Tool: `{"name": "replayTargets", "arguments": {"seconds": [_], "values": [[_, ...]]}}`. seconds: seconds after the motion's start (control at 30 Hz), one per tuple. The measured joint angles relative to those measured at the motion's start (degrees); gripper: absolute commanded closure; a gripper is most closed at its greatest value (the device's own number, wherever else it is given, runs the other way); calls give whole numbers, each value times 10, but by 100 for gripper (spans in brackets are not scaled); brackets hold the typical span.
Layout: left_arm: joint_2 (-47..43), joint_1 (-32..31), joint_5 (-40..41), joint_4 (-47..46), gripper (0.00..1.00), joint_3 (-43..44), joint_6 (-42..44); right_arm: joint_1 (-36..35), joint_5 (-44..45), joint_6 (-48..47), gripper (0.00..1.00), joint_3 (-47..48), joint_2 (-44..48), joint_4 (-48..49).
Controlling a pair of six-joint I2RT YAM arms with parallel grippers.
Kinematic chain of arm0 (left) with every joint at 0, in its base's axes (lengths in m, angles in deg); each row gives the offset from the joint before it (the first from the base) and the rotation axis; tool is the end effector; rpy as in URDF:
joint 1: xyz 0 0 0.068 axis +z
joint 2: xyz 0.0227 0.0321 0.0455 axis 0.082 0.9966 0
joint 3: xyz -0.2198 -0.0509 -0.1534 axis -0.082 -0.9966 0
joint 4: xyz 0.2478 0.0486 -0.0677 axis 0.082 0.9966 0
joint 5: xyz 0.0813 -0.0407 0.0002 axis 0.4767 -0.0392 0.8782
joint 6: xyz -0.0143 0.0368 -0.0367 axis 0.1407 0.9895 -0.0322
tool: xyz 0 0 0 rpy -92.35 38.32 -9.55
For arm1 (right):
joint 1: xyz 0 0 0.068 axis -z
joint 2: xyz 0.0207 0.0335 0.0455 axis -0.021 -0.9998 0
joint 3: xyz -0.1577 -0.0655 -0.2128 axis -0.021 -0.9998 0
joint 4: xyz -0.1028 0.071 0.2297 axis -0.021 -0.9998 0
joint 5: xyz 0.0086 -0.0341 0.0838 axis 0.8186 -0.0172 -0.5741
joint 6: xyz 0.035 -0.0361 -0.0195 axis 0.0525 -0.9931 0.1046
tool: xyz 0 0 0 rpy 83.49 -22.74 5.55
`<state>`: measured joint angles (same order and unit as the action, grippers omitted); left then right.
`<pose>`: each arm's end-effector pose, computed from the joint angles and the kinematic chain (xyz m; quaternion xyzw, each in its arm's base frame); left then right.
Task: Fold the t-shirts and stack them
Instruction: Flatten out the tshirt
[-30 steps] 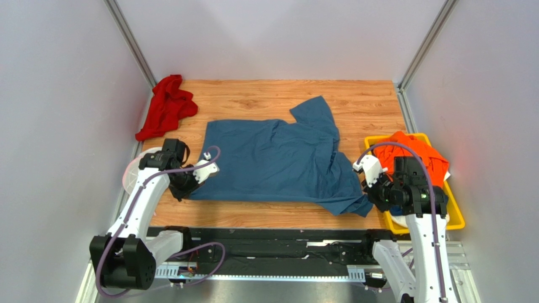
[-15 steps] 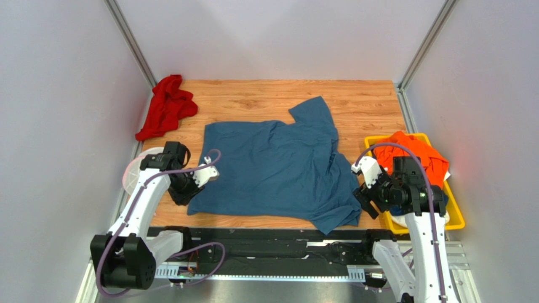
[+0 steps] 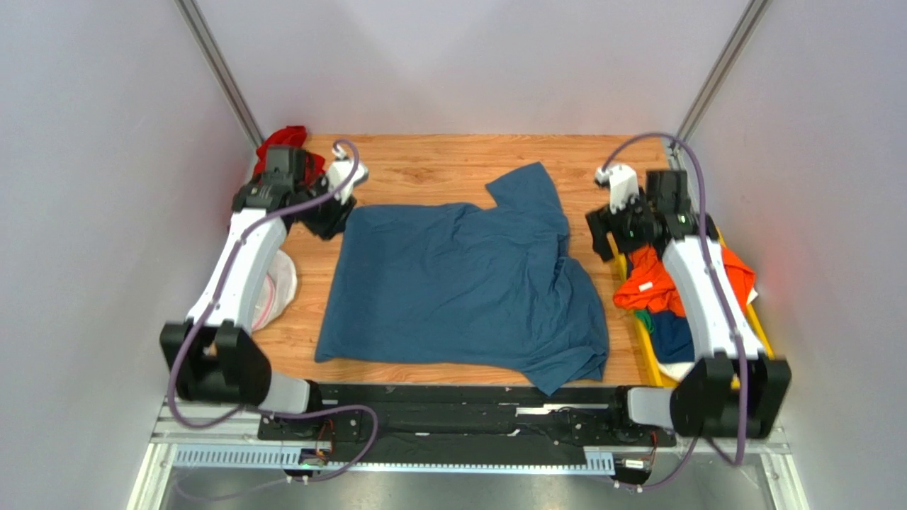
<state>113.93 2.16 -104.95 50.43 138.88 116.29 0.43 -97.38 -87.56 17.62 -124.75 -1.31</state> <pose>0.2783 -0.0239 0.3261 0.3582 0.8688 -0.0609 0.3363 0.2492 0.0020 0.3081 -0.2652 0.9046 0.0340 0.3320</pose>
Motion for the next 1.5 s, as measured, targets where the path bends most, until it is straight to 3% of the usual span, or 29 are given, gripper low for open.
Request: {"name": "replayTargets", "arguments": {"seconds": [0.23,0.57,1.03,1.5], "values": [[193,0,-13,-67,59,140,-61,-25,10,60,40,216,-261,89],[265,-3,-7,-70,59,155,-62,-38,-17,85,39,376,-495,98],[314,-11,14,-61,60,176,-56,-53,-42,91,38,467,-591,96],[314,-11,32,-63,62,172,-48,-63,-39,90,43,506,-659,95]]}}
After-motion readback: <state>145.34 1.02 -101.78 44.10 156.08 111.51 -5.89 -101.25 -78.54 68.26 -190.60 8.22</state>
